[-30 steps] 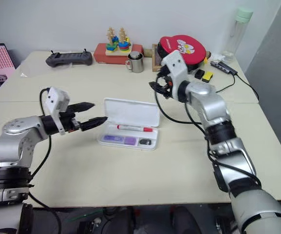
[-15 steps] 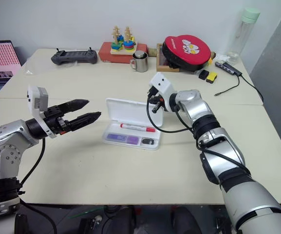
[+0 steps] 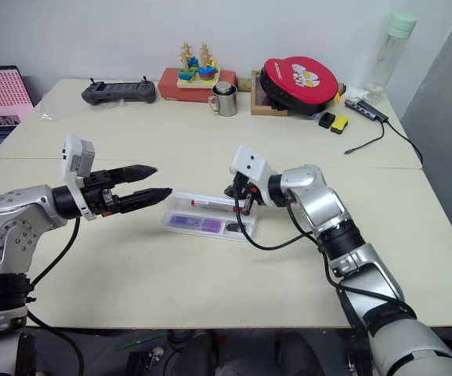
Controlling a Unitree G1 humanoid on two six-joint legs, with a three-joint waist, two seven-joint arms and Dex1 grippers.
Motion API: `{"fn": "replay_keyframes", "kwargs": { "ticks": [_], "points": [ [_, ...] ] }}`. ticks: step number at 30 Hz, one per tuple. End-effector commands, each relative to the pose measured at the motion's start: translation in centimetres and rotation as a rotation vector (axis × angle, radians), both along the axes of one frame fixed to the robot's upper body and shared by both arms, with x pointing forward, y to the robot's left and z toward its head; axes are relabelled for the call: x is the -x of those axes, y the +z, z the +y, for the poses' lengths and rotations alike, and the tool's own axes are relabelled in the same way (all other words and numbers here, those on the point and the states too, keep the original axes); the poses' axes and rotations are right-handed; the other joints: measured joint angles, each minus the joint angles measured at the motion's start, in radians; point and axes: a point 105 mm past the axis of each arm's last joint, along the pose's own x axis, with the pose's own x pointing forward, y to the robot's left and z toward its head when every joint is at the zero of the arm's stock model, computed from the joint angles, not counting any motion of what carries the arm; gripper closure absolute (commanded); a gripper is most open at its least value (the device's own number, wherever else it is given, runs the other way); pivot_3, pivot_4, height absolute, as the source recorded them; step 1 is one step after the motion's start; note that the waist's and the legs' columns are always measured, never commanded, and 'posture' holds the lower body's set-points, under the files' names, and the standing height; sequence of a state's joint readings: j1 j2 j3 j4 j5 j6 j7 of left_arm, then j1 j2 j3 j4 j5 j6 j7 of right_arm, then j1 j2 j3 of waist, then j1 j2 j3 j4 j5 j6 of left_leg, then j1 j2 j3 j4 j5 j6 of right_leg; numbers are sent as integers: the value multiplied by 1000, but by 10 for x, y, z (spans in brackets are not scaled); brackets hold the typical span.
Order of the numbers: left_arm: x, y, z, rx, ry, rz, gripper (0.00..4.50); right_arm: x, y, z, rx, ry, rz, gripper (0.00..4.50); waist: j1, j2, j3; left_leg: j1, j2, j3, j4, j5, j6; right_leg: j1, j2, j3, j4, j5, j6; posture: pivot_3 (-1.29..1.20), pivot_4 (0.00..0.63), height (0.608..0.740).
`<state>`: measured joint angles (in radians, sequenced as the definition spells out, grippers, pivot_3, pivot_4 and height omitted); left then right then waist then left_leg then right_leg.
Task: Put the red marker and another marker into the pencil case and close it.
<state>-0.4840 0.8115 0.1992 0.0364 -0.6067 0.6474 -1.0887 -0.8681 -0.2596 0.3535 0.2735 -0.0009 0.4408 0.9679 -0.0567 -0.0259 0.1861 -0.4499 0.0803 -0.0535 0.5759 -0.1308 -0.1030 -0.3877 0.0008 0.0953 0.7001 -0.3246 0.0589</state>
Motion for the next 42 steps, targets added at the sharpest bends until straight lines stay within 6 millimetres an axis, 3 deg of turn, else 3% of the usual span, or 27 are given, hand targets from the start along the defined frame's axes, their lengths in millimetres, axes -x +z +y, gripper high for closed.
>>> {"fn": "replay_keyframes", "kwargs": {
  "ticks": [1,7,15,17,19,22,25,27,30,36,41,42],
  "points": [
    [4,2,-2,-44,-33,-12,0,7,-16,-1,62,-10,-35,4475,0,0,0,0,0,0,0,0,0,0,0,0,0,0,0,0,150,740],
    [5,-6,-9,-45,-57,5,0,13,-50,-6,121,-45,7,4475,0,-1,-1,2,0,0,0,0,0,2,0,0,0,0,0,0,150,740],
    [4,-9,-15,-27,-57,-4,0,7,-51,-18,20,-148,61,4475,0,-1,-1,11,0,1,0,0,0,10,0,2,0,0,1,0,150,740],
    [-6,-11,-8,-17,27,-17,0,9,-30,-20,-129,-157,59,4475,5,-2,-1,15,0,1,0,0,0,14,0,2,-1,-3,4,0,150,740],
    [-21,-10,11,-13,172,-38,0,10,2,-35,-326,-208,60,4475,10,-2,-1,15,0,1,0,0,0,15,0,1,-2,-3,5,0,150,740],
    [-31,-9,29,-17,304,-70,0,7,19,-65,-432,-318,23,4475,14,-2,-1,14,0,1,0,0,0,14,0,2,-2,-2,5,0,150,740],
    [-41,-6,48,58,449,-95,0,3,21,-107,-492,-485,8,3963,16,-2,-1,14,0,1,-1,0,0,14,0,2,-3,-2,4,0,150,740],
    [-40,-19,57,36,508,-88,0,5,21,-135,-520,-575,13,3505,18,-2,-1,14,0,1,-2,0,0,14,0,2,-3,-2,3,0,150,740],
    [-35,-33,73,17,567,-63,0,8,14,-159,-462,-657,-2,2776,17,-1,-1,14,0,3,-3,0,0,14,-1,3,-4,-1,0,0,150,740],
    [-30,-40,101,8,663,-77,0,13,5,-172,-455,-702,2,1280,4,-2,-1,15,0,3,-3,0,0,13,0,3,-3,-2,3,0,150,740],
    [-30,-41,105,17,680,-77,0,10,9,-176,-480,-725,-12,69,2,-2,-1,15,0,4,-2,0,0,14,-1,4,-3,-2,4,0,150,740],
    [-31,-40,106,25,693,-83,0,9,10,-178,-486,-732,-14,69,2,-2,-1,15,0,4,-2,0,0,14,-1,4,-3,-2,5,0,150,740]
  ]
}}
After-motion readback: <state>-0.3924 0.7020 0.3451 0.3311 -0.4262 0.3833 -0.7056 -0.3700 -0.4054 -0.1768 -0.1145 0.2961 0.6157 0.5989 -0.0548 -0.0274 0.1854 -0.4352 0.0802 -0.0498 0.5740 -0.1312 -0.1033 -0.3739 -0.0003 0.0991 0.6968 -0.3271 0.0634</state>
